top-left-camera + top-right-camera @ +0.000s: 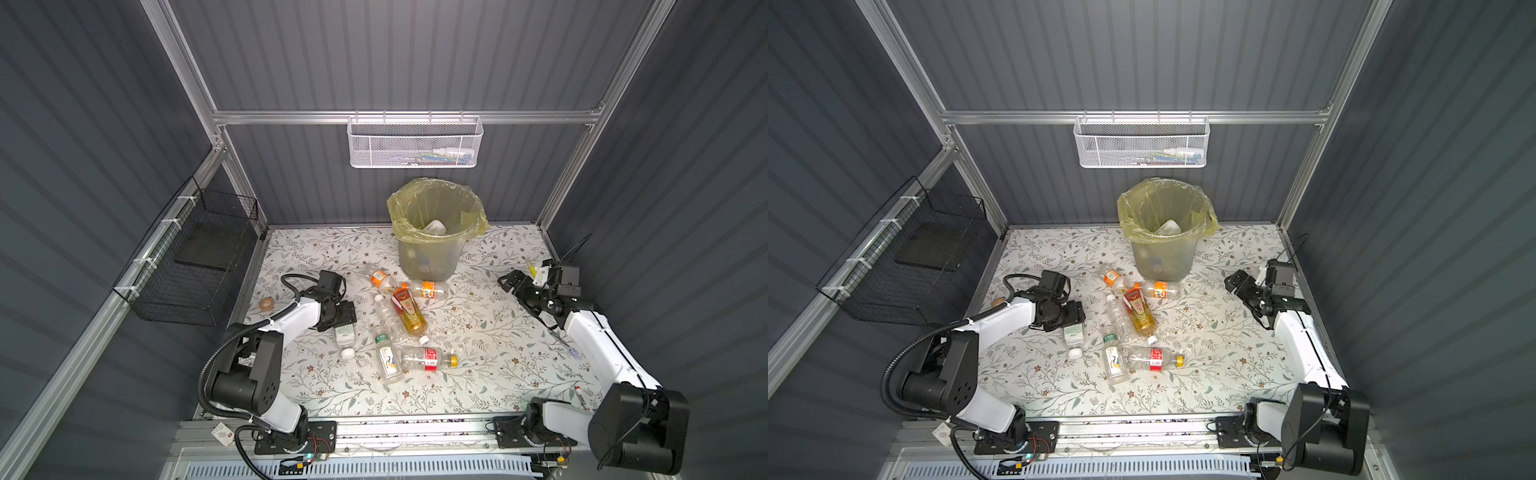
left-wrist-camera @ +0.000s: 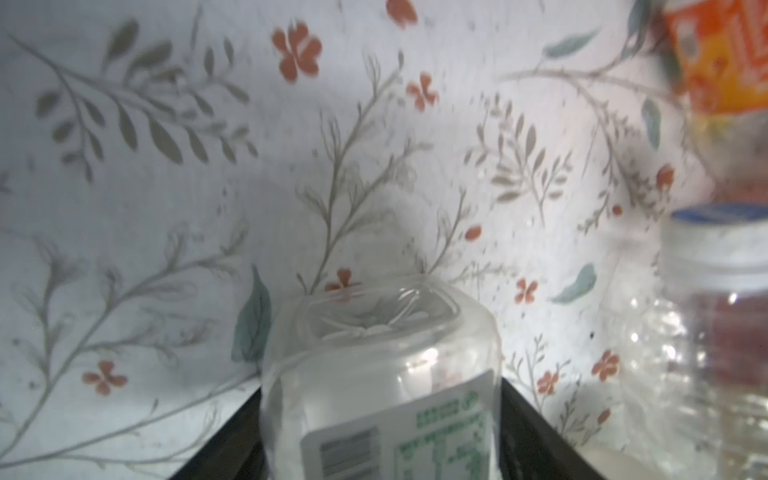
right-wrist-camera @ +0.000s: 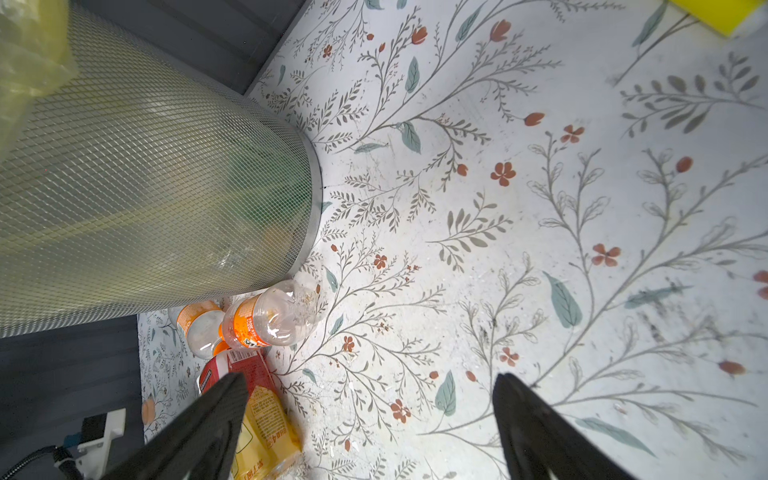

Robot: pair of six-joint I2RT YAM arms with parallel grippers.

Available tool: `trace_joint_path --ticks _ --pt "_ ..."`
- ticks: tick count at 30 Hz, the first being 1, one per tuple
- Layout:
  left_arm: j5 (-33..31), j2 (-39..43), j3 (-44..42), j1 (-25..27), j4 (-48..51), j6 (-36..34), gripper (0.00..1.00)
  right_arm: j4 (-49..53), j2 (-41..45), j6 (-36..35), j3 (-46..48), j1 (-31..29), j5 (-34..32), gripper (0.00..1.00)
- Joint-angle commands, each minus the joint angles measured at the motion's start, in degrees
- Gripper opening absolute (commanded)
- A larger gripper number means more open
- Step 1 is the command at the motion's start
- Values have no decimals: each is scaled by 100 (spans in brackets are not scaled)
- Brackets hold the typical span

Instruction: Throw the plastic bottles in the bin

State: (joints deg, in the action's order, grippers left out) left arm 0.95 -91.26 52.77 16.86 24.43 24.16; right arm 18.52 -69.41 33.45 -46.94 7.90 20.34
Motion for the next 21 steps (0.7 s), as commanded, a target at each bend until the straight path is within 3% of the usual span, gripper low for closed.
trace_joint_path --ticks 1,6,14,17,21 --pt "-64 -165 303 36 281 -439 94 -102 -21 36 88 12 -31 95" --pt "-139 -157 131 32 305 -360 97 -155 -46 32 200 10 -38 95" --pt "-86 219 -431 103 351 89 93 -234 -142 30 233 16 -8 95" --pt "-82 342 -676 168 263 249 87 -312 -161 80 281 12 32 94" --pt "-55 568 -846 178 200 403 71 -297 -194 82 290 9 49 94"
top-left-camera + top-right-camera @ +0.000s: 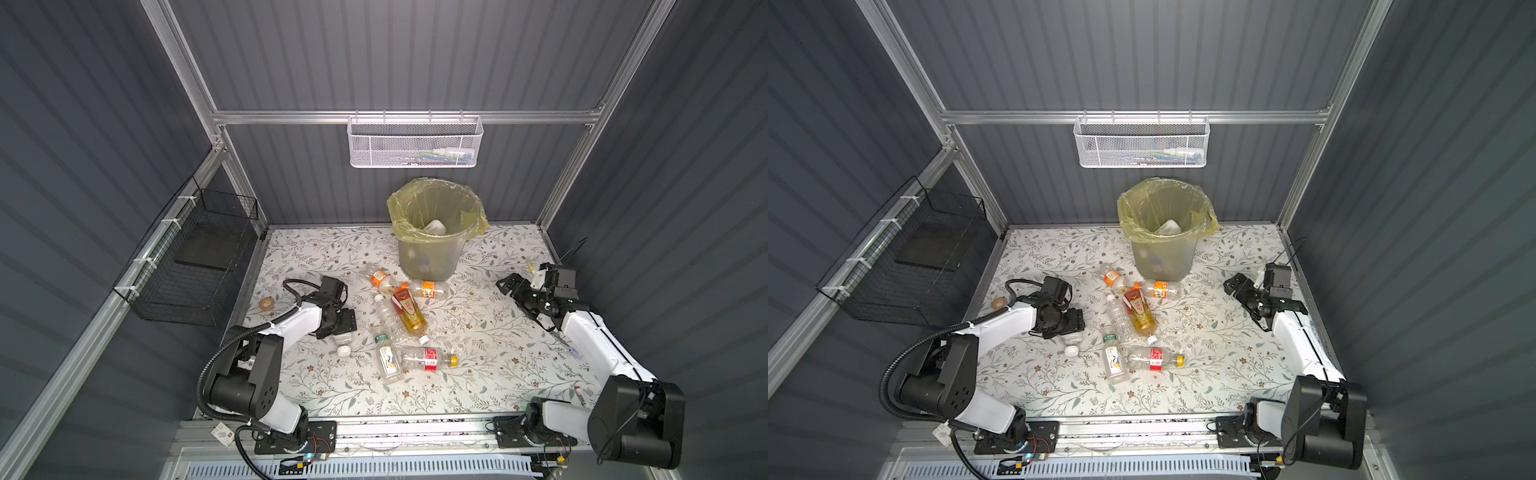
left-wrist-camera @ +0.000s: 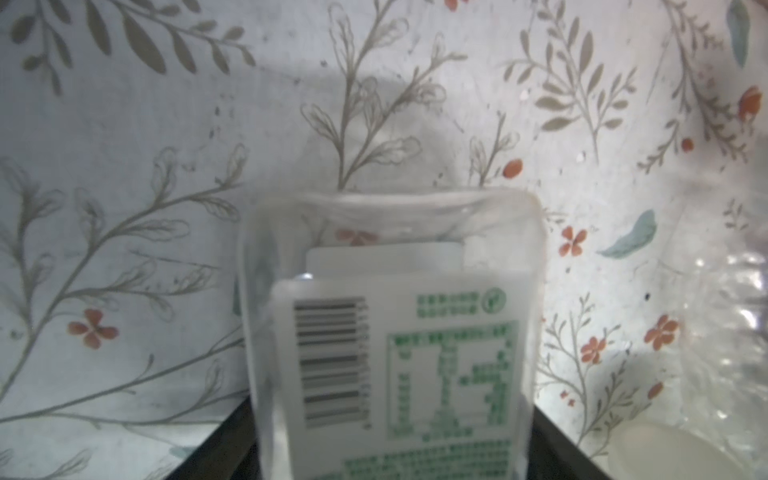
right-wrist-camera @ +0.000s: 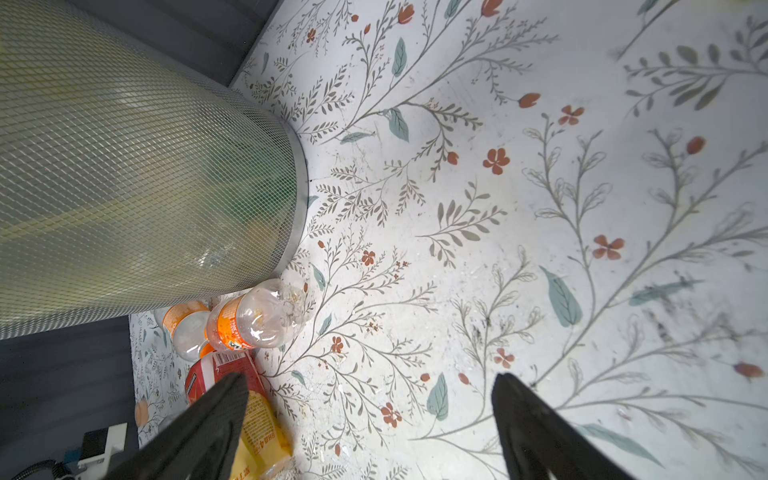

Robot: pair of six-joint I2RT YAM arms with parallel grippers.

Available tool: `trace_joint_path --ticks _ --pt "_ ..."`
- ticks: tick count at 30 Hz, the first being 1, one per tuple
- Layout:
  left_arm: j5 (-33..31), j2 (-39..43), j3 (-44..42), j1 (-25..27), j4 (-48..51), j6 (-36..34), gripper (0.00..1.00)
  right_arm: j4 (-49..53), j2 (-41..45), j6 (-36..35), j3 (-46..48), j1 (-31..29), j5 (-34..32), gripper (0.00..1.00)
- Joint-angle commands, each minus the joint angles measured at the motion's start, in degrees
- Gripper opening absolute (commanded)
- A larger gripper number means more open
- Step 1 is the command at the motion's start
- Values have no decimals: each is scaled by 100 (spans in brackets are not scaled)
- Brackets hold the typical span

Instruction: Throw the plastic bottles in the bin

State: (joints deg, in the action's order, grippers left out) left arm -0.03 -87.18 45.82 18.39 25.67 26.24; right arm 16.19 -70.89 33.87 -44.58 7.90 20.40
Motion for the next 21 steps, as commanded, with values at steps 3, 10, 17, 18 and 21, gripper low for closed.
trace_joint_path --ticks 3,10,17,18,21 --pt "153 327 -146 24 21 247 63 -54 -33 31 97 10 34 93" --pt "711 512 1453 33 201 221 59 -84 -55 76 168 9 87 93" --pt "2117 -1016 6689 479 345 14 79 -246 -144 231 110 -39 224 93" --pt "2198 -1450 7556 618 417 14 94 -285 -165 259 101 -55 234 93" --pt "1986 -2397 8893 739 592 201 100 -310 -176 330 111 -109 322 93"
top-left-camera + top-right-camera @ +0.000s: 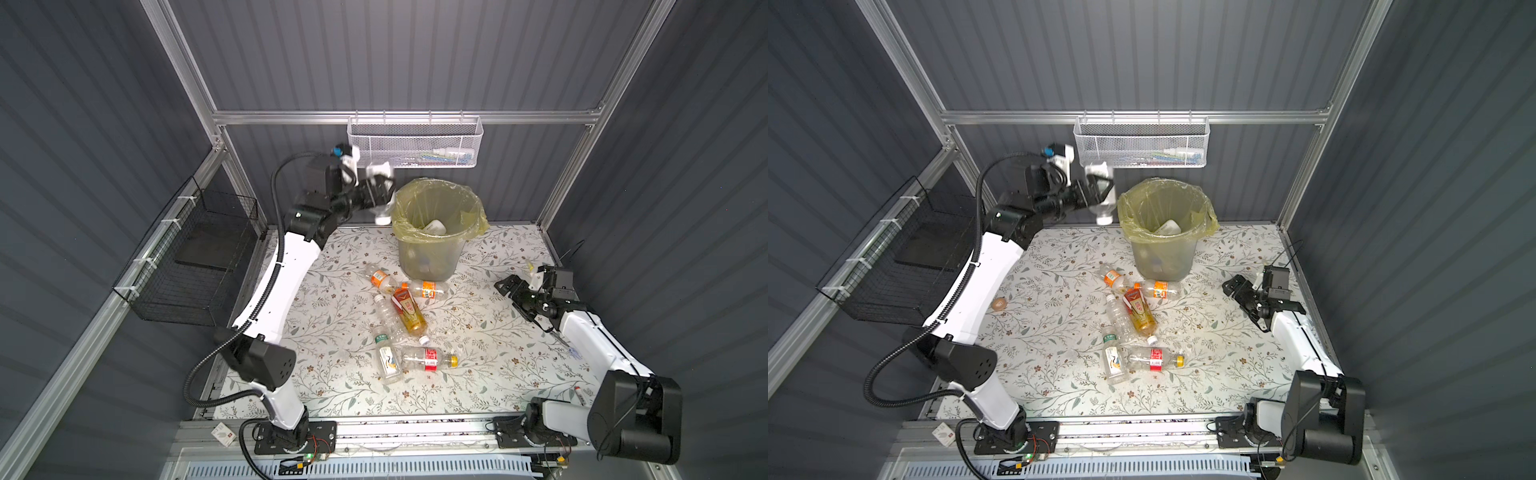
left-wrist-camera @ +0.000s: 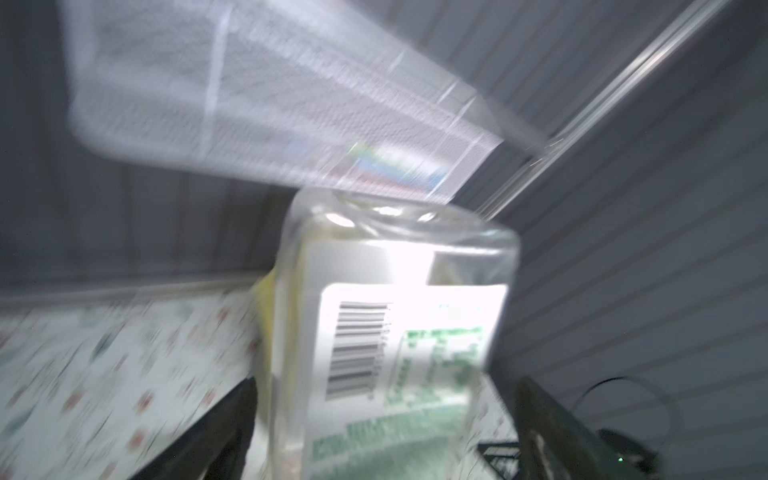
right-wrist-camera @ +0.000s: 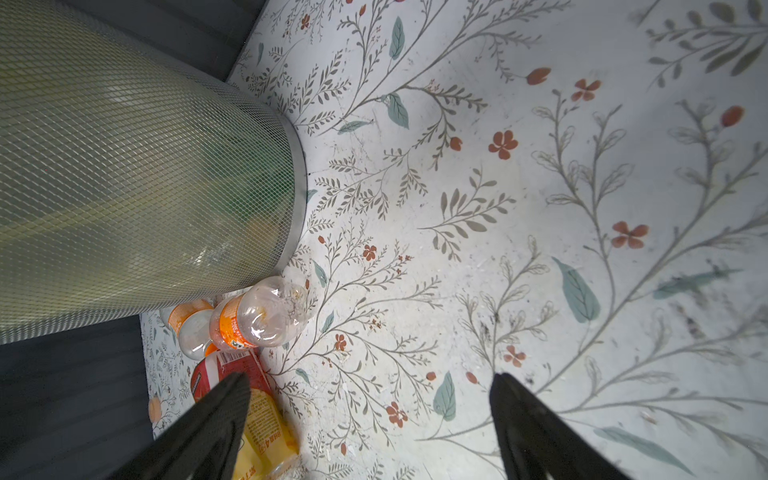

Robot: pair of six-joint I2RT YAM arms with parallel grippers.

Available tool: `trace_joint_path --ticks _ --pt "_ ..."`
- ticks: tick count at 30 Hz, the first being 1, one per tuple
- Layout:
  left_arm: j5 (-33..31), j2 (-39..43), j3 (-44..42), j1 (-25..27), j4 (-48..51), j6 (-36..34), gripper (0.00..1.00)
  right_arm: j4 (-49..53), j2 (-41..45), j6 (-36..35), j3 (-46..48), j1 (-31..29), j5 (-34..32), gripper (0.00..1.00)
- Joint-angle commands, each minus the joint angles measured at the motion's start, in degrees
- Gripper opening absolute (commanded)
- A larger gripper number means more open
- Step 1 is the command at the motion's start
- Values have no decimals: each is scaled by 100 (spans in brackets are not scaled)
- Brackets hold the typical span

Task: Throw the plastic bottles in the bin
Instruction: 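Lift the green-labelled bottle over the bin and drop it in, then reach the right gripper into the pile and grasp the red-labelled bottle while left gripper withdraws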

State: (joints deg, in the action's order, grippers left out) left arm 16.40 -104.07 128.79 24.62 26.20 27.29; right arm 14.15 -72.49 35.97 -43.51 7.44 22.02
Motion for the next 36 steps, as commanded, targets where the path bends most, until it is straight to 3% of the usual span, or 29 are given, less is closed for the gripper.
trace_joint_path --ticks 1,6,11,15,19,22,26,31,36 --pt "156 -831 641 46 539 199 100 -110 16 134 25 -89 175 92" --pt "-64 -153 -723 -368 -413 386 100 105 153 -87 141 -107 29 93" --pt "-481 976 -2110 -806 -401 54 100 290 67 -537 94 -275 33 93" --pt "-737 1731 -3702 -1191 -238 -171 100 594 21 -1239 -147 -878 -4 91" --pt "-504 2469 -5756 -1642 -693 92 100 1134 72 -2027 -444 -1807 -216 90" --pt "-457 2795 -6737 -1783 -955 202 100 1455 69 -2485 -590 -2298 -73 90" --pt "-62 2849 -7372 -1803 -1121 272 100 1943 107 -3151 -747 -3169 335 90" --pt "-47 2816 -7545 -1803 -1093 146 100 2635 -348 -3613 -984 -4360 -465 90" --pt "37 2737 -7546 -1803 -1186 106 100 2785 -778 -3972 -1083 -5048 -876 90"
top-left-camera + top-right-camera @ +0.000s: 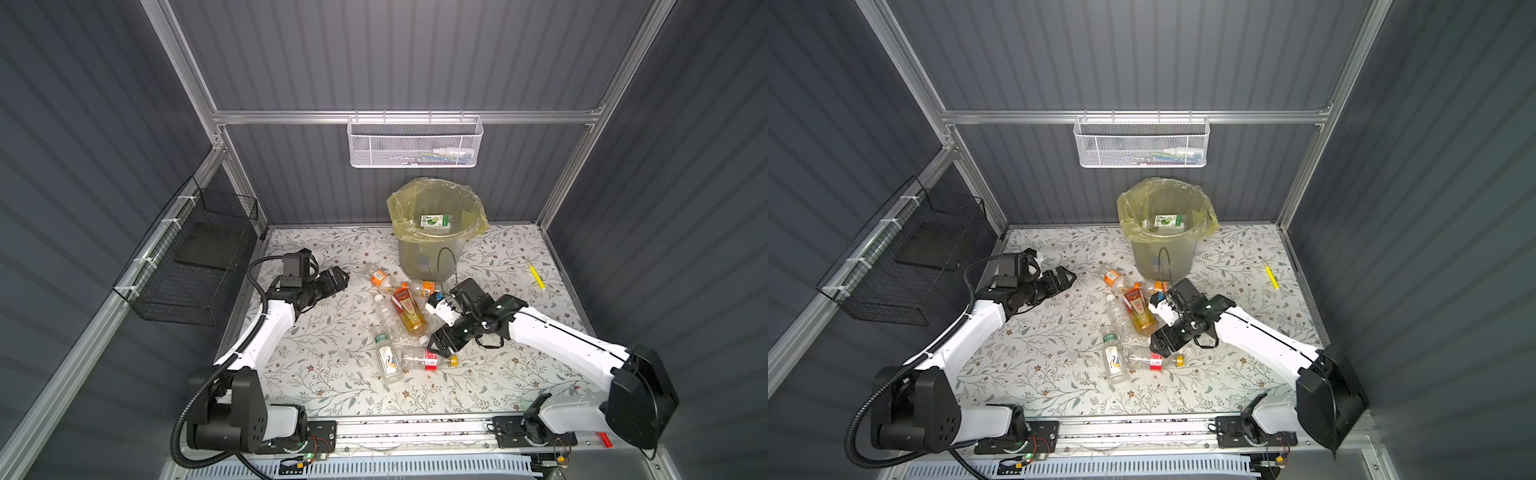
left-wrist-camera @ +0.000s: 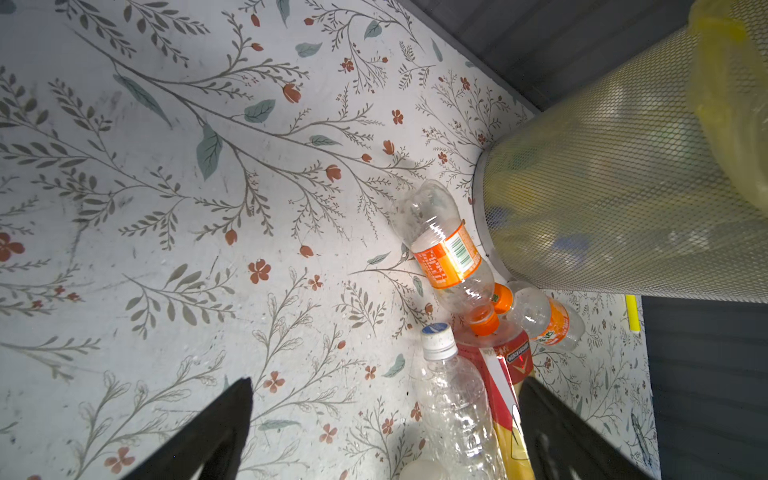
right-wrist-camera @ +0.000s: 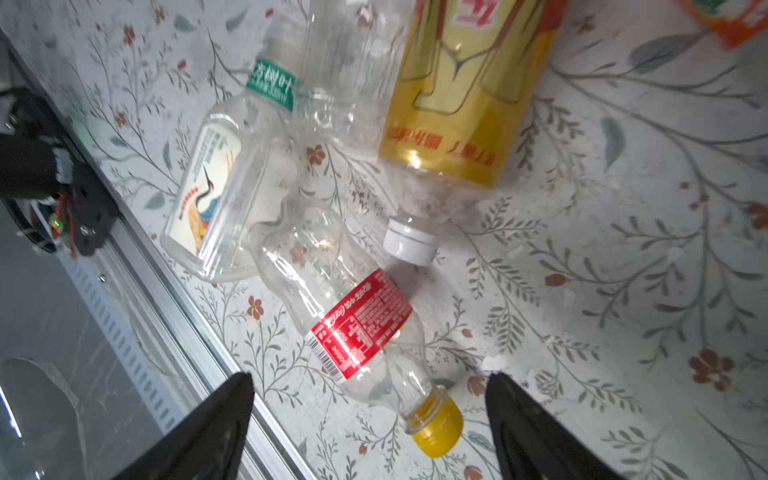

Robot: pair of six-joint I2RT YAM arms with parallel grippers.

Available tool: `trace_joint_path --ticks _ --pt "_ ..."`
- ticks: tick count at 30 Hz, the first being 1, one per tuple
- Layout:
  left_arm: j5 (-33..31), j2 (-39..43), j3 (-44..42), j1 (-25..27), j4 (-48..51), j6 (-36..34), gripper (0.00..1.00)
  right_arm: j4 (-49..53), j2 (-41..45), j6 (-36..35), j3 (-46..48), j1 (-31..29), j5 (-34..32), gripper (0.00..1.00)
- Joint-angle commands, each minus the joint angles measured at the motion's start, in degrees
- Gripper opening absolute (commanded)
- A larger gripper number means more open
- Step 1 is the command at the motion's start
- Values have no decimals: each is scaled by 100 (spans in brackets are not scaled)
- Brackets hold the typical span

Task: Throw the plastic bottles in the bin
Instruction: 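Reach the right gripper into the pile and grasp the red-labelled bottle while left gripper withdraws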

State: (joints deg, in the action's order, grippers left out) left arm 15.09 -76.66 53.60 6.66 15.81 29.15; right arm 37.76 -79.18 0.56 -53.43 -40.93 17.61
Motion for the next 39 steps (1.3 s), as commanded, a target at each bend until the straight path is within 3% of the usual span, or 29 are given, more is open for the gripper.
trace_joint_path --ticks 1,15,26,32,39 --pt "171 -21 -36 -6 -157 -83 100 425 -170 -505 -97 -292 -542 90" --pt "212 -215 -242 -15 -326 -101 100 198 -1251 -1261 -587 -918 -1018 93" --pt "203 -251 -370 -15 -377 -103 100 -110 -1517 -1045 -420 -1176 -941 77" --pt "213 -295 -408 -15 -425 -102 100 -130 -1492 -842 -344 -1190 -957 62" --pt "163 -210 -438 -15 -351 -168 100 -102 -854 -645 -141 -1182 -741 54"
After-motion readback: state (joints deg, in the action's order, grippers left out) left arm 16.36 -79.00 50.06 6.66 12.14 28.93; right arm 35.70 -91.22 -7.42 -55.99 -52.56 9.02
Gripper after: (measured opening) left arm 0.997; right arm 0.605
